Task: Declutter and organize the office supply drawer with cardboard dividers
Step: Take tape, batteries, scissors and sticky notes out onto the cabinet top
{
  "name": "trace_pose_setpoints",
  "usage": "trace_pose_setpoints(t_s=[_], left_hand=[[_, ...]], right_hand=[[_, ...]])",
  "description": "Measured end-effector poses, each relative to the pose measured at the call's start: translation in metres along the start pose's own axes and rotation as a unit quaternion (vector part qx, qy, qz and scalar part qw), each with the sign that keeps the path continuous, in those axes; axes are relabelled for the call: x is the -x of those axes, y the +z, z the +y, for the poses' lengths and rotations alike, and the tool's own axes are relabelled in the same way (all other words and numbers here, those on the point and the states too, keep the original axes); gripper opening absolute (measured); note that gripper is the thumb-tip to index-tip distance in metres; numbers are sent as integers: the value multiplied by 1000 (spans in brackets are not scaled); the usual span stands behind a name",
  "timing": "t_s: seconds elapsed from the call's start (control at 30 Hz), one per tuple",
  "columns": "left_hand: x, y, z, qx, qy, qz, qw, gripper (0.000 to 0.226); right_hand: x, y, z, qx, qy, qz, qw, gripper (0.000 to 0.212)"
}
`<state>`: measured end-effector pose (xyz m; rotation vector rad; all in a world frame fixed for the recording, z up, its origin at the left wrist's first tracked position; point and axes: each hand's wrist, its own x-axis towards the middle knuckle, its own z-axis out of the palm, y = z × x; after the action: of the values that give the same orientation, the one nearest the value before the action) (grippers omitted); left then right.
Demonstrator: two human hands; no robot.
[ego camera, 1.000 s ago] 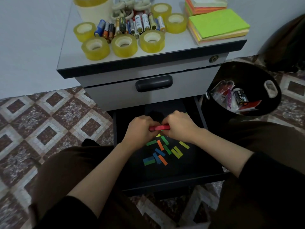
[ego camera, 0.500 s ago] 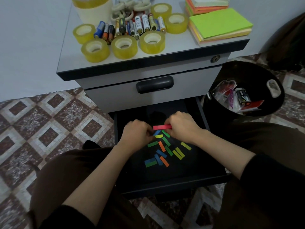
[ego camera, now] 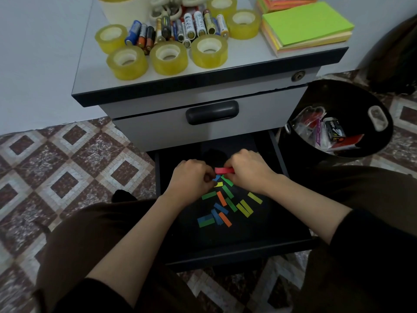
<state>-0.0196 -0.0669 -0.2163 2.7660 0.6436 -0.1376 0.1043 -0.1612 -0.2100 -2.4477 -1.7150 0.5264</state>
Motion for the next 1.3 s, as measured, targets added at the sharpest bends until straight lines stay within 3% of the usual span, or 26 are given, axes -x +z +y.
trace_pose_setpoints(t_s=[0.27,0.5,0.87,1.07,1.3], left_hand=[[1,0,-3,33,-11,-3,999,26],[8,-6,-10,113,12,-22,993,57],[8,-6,-1,103,32,-47,993,41],[4,-8,-1,109,19,26,994,34],[7,-8,0,78,43,8,996,32]], right_hand=[[2,1,3,-23,-2,-14,1000,21],[12,-7,11,-83,0,-49,995,20],[13,-18,2,-119,-26,-21,992,20],[5,-15,0,-109,-24,-13,994,18],[3,-4,-5,-134,-25,-45,990,15]])
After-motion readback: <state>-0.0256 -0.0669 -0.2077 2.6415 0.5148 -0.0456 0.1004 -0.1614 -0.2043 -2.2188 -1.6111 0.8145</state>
